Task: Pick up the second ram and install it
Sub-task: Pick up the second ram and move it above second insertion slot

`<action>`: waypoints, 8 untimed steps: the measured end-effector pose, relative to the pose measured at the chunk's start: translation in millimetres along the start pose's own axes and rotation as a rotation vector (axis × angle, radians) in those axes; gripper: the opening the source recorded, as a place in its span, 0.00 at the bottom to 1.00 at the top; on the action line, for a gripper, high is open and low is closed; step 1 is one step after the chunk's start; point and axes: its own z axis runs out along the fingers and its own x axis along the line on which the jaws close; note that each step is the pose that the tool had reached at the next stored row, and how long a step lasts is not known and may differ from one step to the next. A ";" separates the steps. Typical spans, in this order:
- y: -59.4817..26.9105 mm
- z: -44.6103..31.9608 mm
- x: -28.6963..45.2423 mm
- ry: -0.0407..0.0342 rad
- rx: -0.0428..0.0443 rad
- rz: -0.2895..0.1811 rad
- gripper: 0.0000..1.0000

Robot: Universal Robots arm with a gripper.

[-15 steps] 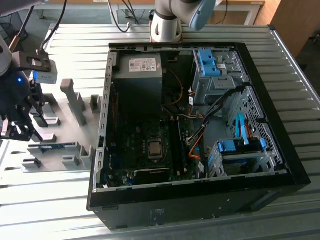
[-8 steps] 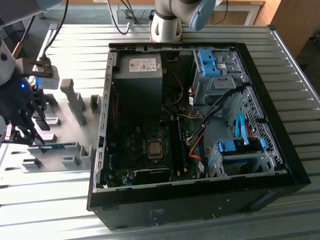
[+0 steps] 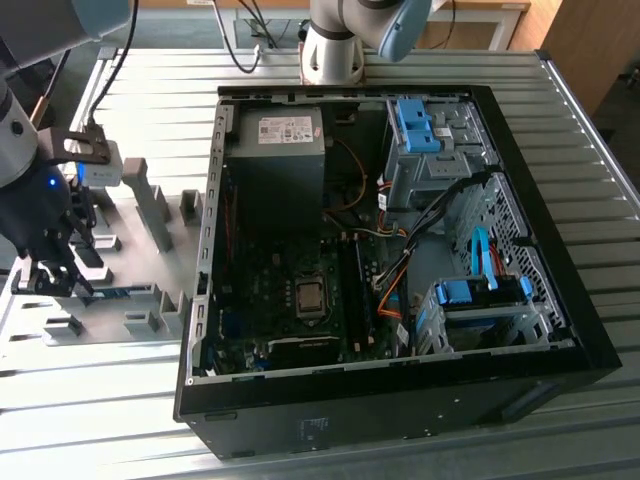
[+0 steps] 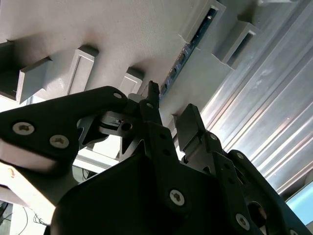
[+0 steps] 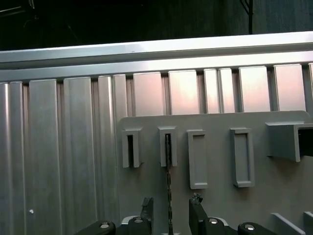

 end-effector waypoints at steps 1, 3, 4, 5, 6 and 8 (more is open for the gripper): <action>0.0 1.4 0.0 0.0000 0.0000 -0.002 0.42; 0.0 3.4 0.0 0.0001 0.0001 -0.002 0.42; 0.0 4.9 0.1 0.0000 0.0001 -0.002 0.42; -0.1 6.6 0.1 -0.0001 0.0002 -0.002 0.42; -0.1 8.5 0.2 0.0000 0.0002 -0.002 0.42; -0.2 12.0 0.4 0.0001 0.0001 -0.003 0.42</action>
